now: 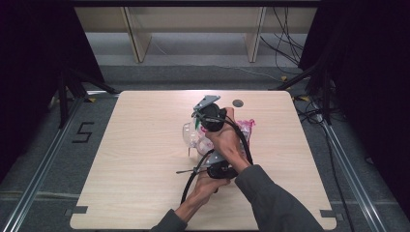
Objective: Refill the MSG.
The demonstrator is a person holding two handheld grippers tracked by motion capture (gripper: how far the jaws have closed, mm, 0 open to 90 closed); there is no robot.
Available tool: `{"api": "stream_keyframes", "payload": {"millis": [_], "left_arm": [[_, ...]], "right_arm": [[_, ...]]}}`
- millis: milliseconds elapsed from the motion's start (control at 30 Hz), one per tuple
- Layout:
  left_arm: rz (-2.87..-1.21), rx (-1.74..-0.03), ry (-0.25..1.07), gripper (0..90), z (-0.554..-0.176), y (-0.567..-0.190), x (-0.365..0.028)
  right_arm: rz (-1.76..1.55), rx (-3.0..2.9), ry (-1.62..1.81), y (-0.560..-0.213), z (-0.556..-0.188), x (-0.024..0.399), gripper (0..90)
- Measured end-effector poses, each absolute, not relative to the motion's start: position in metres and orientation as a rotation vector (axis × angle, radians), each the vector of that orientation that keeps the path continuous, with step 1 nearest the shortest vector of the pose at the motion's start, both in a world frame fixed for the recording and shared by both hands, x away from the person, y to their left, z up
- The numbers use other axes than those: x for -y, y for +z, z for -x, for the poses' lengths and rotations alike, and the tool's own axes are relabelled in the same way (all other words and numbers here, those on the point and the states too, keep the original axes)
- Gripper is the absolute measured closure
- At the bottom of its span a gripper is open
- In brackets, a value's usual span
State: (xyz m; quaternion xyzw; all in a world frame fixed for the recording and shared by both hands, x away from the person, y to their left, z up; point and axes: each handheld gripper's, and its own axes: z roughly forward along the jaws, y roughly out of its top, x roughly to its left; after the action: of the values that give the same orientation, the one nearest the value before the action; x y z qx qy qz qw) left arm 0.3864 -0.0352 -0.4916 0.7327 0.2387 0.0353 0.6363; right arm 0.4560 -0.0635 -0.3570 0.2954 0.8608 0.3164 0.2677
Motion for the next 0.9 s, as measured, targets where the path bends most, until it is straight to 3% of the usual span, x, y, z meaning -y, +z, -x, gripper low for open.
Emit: {"api": "stream_keyframes", "payload": {"millis": [600,633,900], "left_arm": [[-1.760,-0.550,0.142,73.8,-0.390,-0.497,0.033],[-1.775,-0.555,0.210,73.7,-0.391,-0.497,0.030],[-1.751,-0.576,0.184,73.1,-0.390,-0.501,0.033]], "right_arm": [[-0.815,-2.273,0.978,-0.342,-0.448,0.083,90.0],[-0.833,-2.262,0.995,-0.341,-0.448,0.085,90.0],[-0.858,-2.228,1.029,-0.338,-0.442,0.096,90.0]]}}
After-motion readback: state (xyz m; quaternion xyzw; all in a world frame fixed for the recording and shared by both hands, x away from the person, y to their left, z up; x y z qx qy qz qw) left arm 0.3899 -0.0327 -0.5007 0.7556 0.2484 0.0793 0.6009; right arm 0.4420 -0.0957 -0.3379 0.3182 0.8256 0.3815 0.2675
